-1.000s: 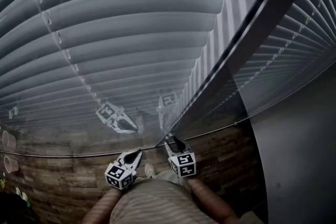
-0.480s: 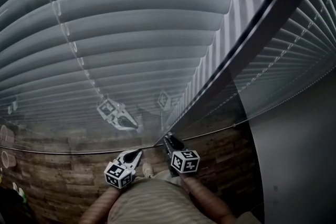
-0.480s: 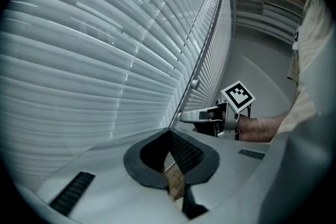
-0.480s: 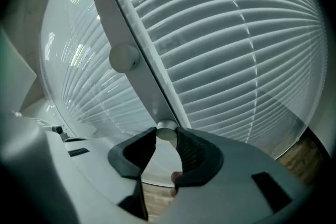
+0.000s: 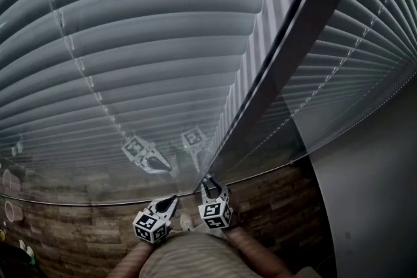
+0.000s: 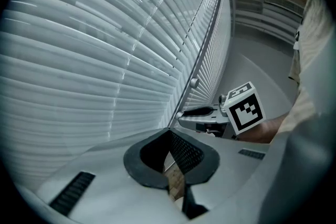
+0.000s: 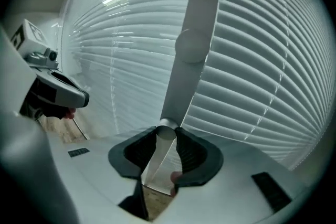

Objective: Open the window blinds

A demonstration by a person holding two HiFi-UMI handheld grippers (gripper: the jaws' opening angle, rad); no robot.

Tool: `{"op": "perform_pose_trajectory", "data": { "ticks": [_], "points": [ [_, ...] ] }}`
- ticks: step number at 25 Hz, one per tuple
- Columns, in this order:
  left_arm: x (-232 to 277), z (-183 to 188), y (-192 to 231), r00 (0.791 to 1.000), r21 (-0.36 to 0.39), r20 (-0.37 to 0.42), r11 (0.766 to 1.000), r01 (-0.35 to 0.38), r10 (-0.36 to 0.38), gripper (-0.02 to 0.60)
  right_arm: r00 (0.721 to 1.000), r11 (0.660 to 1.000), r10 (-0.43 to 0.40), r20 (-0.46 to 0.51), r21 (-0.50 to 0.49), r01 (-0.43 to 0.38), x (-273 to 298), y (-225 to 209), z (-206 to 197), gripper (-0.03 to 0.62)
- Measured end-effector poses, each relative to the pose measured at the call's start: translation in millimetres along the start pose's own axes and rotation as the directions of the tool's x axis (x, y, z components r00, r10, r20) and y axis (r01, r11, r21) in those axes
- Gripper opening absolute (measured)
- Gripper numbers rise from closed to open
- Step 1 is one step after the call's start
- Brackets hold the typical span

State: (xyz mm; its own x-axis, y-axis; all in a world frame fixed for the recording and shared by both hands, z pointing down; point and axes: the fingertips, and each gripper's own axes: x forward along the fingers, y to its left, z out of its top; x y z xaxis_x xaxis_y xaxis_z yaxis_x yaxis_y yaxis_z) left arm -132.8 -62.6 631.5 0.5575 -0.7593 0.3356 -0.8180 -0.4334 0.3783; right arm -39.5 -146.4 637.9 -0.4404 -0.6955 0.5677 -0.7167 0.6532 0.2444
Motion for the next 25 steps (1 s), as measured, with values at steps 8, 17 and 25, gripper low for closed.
{"op": "perform_pose_trajectory", "data": {
  "ticks": [8, 17, 25],
  "points": [
    [11, -37, 10, 1.0, 0.002, -0.013, 1.0, -0.001, 0.001, 0.012, 0.991, 0.969, 0.102, 0.092, 0.218, -0.12, 12, 7, -28, 0.129],
    [20, -55, 25, 1.0, 0.002, -0.013, 1.0, -0.009, 0.009, 0.012, 0.98, 0.895, 0.163, 0.115, 0.4, -0.196, 34, 14, -51, 0.129],
    [21, -55, 27, 1.0, -0.001, -0.016, 1.0, -0.011, 0.011, 0.012, 0.978, 0.882, 0.149, 0.143, 0.429, -0.197, 27, 9, -50, 0.129]
  ]
}}
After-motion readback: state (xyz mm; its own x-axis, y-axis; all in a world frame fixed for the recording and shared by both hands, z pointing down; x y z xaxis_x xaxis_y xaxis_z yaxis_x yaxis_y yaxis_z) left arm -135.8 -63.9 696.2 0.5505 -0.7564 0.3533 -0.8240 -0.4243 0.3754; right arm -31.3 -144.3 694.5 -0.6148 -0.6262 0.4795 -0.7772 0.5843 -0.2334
